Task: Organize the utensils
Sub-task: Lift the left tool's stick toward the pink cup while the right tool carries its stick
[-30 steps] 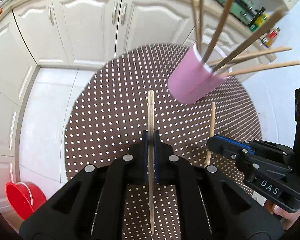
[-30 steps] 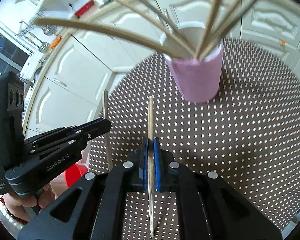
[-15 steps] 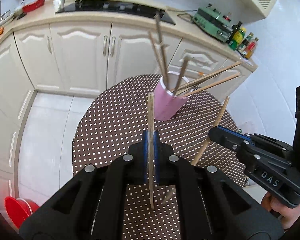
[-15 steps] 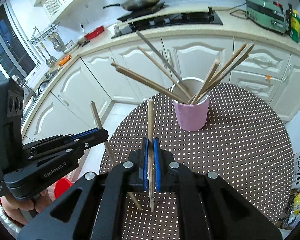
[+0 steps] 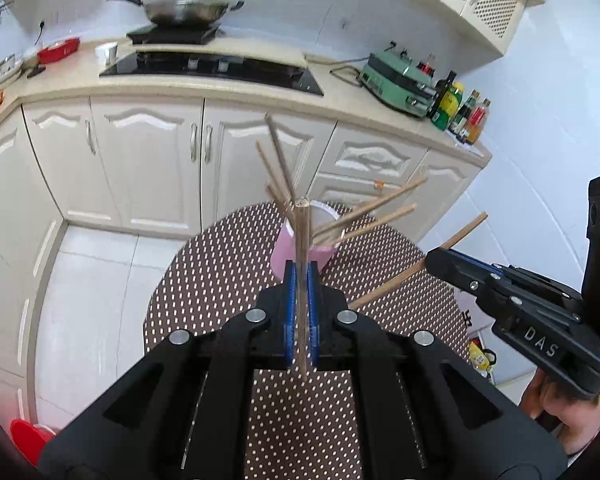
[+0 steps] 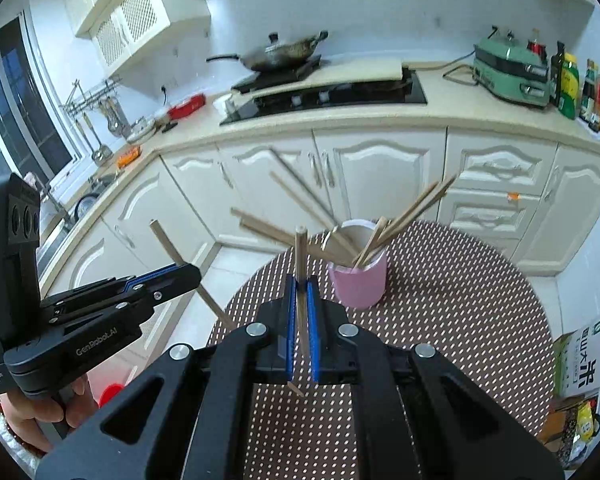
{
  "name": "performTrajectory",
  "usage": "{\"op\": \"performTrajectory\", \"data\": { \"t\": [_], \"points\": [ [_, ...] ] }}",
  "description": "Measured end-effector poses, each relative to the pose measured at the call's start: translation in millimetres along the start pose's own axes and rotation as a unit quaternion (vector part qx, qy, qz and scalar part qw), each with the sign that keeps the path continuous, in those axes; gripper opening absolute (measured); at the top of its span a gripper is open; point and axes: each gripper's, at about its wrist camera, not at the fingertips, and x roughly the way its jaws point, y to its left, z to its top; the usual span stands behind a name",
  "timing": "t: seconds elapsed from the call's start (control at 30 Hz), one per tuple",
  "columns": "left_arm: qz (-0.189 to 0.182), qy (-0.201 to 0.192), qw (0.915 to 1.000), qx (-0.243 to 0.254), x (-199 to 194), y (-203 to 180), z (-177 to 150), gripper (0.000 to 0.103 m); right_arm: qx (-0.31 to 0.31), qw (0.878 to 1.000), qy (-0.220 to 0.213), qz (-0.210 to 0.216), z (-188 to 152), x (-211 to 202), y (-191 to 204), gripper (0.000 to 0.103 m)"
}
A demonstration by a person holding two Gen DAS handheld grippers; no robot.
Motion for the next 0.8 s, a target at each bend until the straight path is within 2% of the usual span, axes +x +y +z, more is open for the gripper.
{"op": "performTrajectory", "data": {
  "t": [0.47, 0.8],
  "points": [
    [-0.018, -0.069, 0.9972, 0.020, -12, -34, 59, 0.006, -0.014, 0.997, -0.076, -0.009, 53, -34, -21, 0.004],
    [0.005, -0.101, 0.9945, 0.028, 4, -42, 98, 0.006, -0.021, 0.995, -0.094, -0.011, 84, -24, -38, 0.004]
  ]
}}
